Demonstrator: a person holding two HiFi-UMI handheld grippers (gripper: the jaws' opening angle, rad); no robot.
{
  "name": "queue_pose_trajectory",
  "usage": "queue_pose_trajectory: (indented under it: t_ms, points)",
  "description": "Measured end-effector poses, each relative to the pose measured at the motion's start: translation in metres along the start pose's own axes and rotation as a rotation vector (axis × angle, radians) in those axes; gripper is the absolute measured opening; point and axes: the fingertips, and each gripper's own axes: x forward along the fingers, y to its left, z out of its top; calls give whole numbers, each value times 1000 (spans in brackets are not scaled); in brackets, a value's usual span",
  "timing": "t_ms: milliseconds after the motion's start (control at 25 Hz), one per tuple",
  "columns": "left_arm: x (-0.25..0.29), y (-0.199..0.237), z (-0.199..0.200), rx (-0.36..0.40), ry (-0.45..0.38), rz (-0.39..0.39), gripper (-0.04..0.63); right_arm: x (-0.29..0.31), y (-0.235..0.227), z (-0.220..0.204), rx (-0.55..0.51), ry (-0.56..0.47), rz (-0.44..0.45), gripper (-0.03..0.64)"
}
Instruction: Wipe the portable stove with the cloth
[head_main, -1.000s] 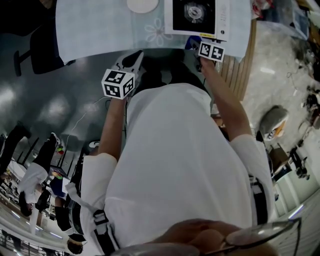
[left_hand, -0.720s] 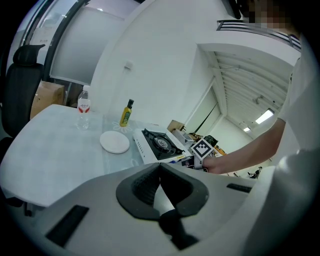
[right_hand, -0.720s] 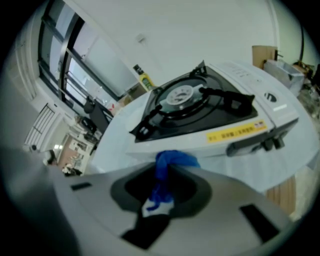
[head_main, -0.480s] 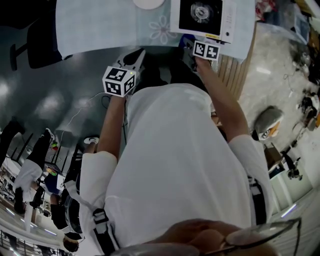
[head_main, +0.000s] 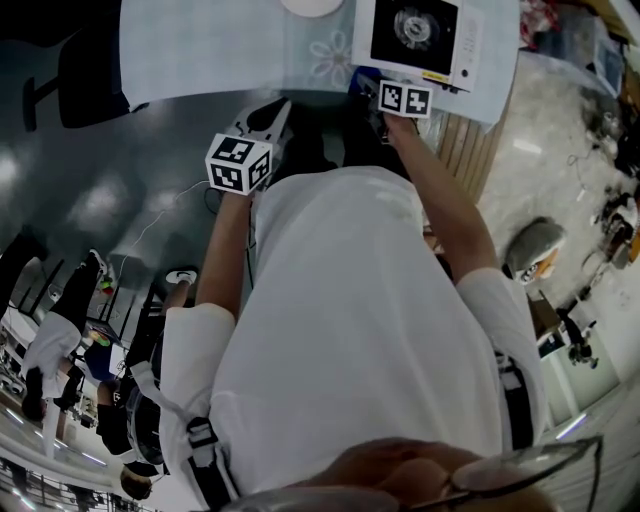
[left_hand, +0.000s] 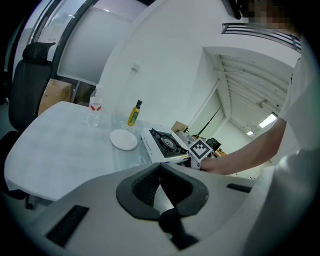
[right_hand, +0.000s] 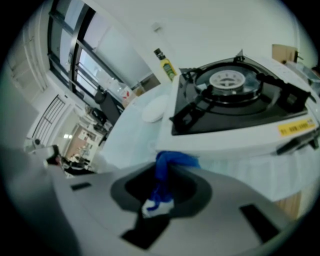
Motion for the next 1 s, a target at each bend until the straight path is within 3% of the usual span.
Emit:
queue_pose_trajectory:
  t_ms: [560, 760, 1000]
  points:
    - [-23, 16, -1, 7, -22, 11, 32, 8, 37, -6, -78, 24, 24, 94]
    - [-29, 14, -1, 20, -33, 0, 32, -6, 52, -4, -106, -11, 38, 94]
    - [-34, 12, -3, 37, -41, -22, 32, -31, 72, 3, -210, -66, 24, 95]
